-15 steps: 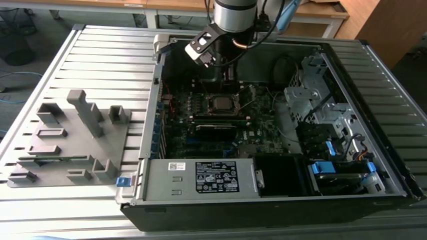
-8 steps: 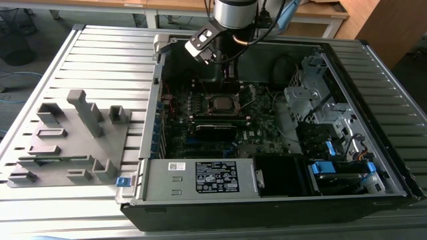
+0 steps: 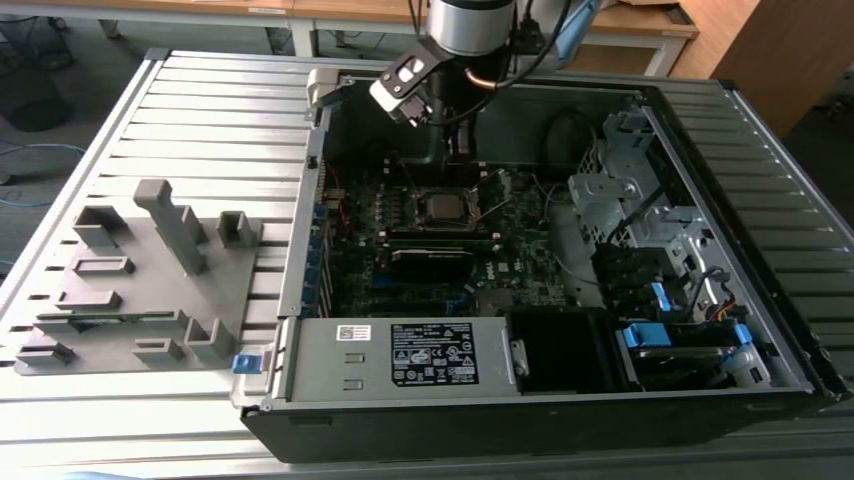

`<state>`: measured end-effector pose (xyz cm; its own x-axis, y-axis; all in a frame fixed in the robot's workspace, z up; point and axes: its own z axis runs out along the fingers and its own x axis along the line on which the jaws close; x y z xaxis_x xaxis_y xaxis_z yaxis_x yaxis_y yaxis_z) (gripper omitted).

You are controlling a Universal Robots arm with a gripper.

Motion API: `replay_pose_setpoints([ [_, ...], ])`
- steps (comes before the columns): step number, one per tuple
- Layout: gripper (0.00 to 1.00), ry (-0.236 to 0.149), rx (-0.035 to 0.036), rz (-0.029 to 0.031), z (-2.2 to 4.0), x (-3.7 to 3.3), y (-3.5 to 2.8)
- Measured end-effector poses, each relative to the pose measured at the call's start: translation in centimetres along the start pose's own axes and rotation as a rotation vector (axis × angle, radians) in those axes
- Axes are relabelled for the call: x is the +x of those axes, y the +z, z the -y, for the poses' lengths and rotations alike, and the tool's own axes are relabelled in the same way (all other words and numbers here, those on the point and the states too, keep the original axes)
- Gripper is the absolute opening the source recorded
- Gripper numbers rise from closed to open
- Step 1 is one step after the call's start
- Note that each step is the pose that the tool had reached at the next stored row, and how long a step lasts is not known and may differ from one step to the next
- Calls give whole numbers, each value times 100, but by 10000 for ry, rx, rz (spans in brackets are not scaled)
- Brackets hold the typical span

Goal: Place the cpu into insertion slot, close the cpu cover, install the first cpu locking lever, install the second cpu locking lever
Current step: 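Close the cpu cover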

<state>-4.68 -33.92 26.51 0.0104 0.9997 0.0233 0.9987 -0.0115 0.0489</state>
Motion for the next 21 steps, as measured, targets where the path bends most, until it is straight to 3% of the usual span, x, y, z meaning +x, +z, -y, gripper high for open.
replay_pose_setpoints([
  [10, 10, -1, 1, 1, -12, 0, -6],
  [21, 10, 0, 0, -1, -156, 2, 2],
])
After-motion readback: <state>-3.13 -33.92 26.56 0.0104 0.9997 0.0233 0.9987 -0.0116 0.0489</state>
